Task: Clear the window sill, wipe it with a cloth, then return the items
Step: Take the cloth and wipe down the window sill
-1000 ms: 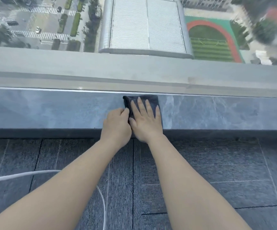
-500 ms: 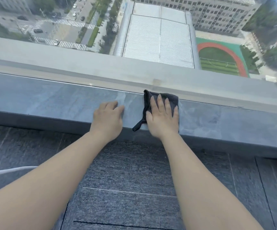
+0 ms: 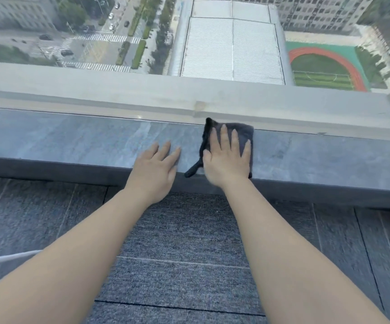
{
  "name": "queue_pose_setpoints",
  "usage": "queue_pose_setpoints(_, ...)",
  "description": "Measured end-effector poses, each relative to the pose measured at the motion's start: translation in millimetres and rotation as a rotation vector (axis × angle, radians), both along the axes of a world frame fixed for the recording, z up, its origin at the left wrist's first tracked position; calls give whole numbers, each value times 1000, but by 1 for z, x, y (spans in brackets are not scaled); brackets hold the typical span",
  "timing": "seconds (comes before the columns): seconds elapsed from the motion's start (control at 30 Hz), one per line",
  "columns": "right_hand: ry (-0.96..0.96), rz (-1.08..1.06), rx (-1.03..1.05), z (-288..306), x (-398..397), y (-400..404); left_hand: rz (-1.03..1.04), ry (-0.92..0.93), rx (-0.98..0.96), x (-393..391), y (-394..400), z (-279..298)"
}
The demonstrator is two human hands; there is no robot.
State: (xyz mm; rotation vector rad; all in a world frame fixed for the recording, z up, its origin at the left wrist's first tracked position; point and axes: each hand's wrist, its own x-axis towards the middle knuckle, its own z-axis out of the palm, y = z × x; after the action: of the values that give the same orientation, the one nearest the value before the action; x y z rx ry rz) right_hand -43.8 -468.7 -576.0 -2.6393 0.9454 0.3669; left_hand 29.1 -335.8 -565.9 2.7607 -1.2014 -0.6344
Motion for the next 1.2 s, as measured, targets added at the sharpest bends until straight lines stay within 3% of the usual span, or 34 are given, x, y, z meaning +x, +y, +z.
queue_pose_setpoints(0.1,-11,176,2,0,0,5,14,0,-4,0,-1,-1)
queue_pose_setpoints(0.2,-14,209,5,0,-9,-1,50,-8,-6,-4,-6,0)
queue_pose_setpoints(1.2,126,-266,-143,-1,-123,-127,-108,-4,-57,-79,-116,1)
